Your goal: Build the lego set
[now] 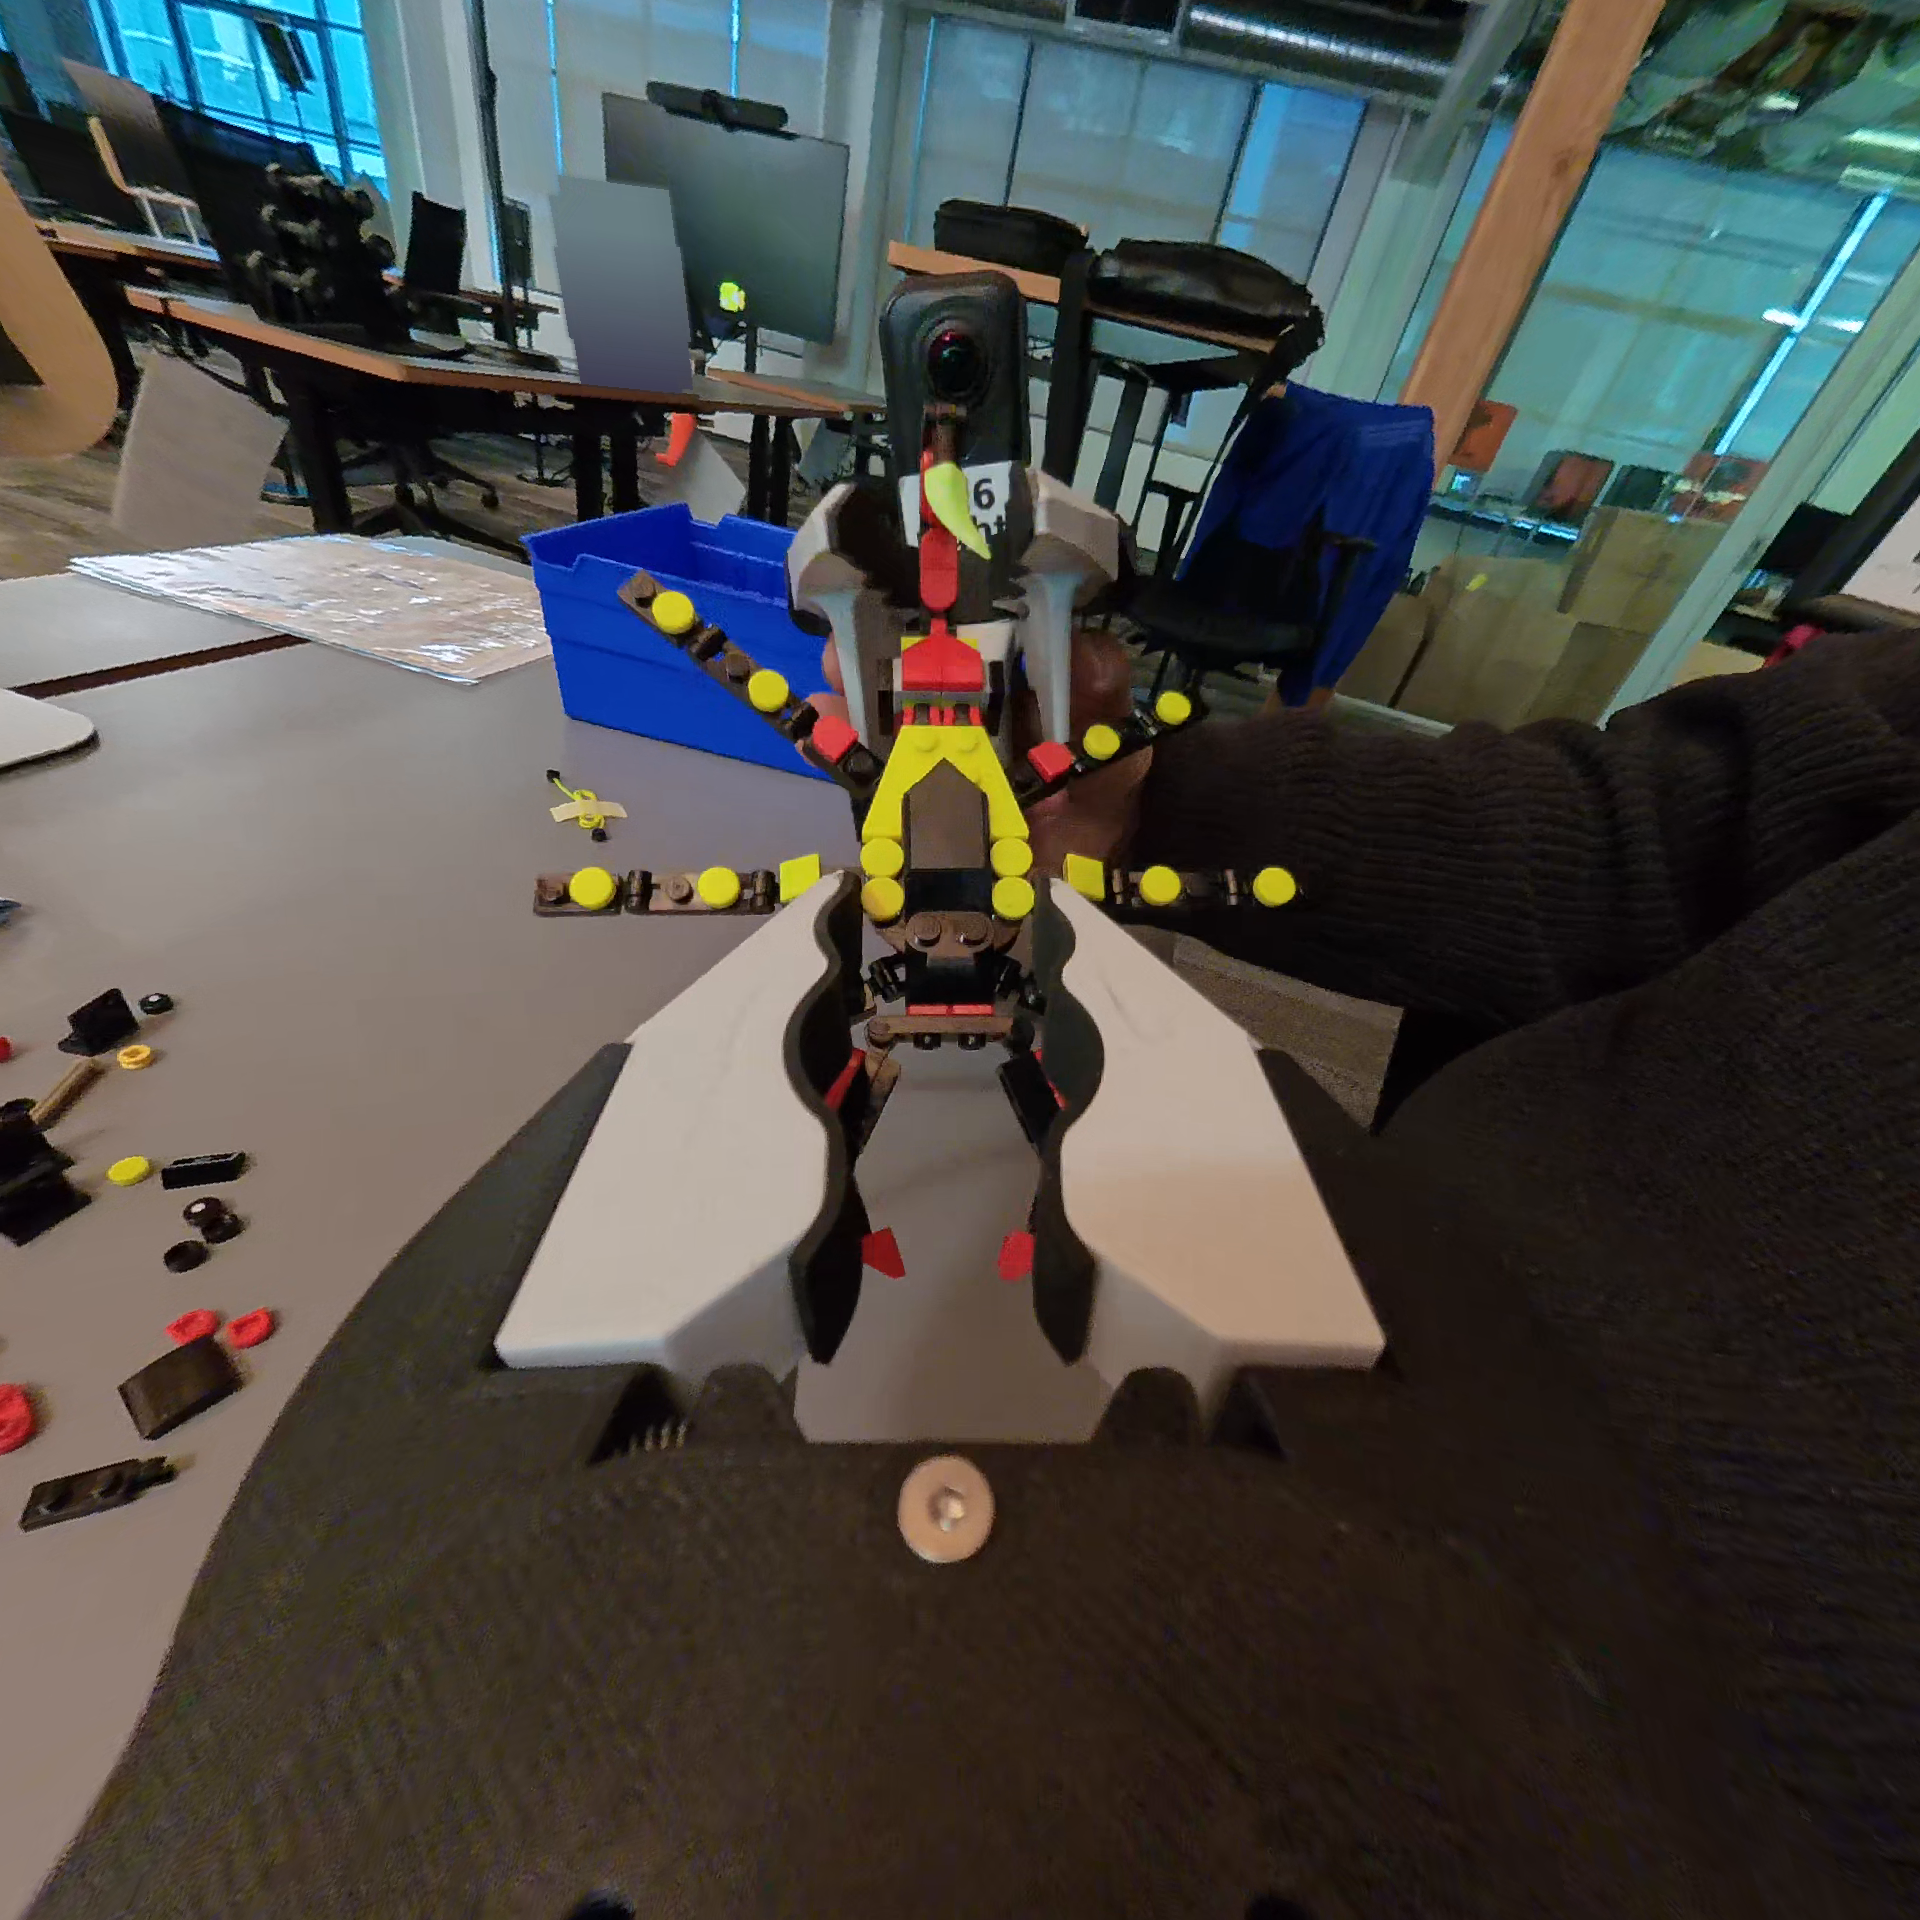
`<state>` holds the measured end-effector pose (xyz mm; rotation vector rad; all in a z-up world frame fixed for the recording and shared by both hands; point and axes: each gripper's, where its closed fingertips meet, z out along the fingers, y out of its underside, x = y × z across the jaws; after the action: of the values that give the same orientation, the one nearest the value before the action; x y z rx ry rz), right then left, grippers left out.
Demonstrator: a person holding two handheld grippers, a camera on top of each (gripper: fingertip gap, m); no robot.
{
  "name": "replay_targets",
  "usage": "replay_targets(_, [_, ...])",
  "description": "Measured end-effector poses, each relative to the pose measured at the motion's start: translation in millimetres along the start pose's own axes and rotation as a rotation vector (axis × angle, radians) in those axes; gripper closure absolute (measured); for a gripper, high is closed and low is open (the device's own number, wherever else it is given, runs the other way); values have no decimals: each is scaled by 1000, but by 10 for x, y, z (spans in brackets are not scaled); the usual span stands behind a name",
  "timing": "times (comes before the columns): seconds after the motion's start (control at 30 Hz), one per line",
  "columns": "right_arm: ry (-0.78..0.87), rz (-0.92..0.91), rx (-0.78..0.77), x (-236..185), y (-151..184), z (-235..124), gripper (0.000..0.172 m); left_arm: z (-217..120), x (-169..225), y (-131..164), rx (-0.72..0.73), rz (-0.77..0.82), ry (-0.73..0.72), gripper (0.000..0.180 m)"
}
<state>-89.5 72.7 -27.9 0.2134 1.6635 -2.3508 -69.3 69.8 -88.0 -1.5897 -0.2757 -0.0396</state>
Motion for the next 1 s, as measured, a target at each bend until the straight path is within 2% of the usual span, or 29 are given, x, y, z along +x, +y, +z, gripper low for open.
replay_targets(0.1, [24, -5, -31, 44, 38, -33, 141, 5, -22, 18, -15, 14, -11, 152])
replay_targets(0.23, [71, -1, -90, 108, 81, -113, 122, -16, -80, 40, -39, 43, -37, 152])
replay_targets(0.3, [112, 18, -135, 153, 117, -224, 110, -28, -132, 49, -55, 60, -53, 152])
replay_targets(0.4, [213, 19, -161, 180, 112, -526, 105, -31, -231, 60, -96, 95, -75, 152])
replay_targets(0.5, [354, -34, -153, 139, 23, -876, 106, 11, -322, 87, -174, 132, -47, 152])
replay_targets(0.6, [440, -182, -207, -102, 4, -1086, 126, 88, -493, 168, -299, 170, -5, 151])
replay_targets(0.77, [489, -354, -275, -538, 167, -1175, 129, 291, -678, 412, -510, 163, 137, 151])
replay_targets(1.0, [481, -337, -452, -548, 551, -1148, 124, 672, -740, 806, -723, 189, 284, 151])
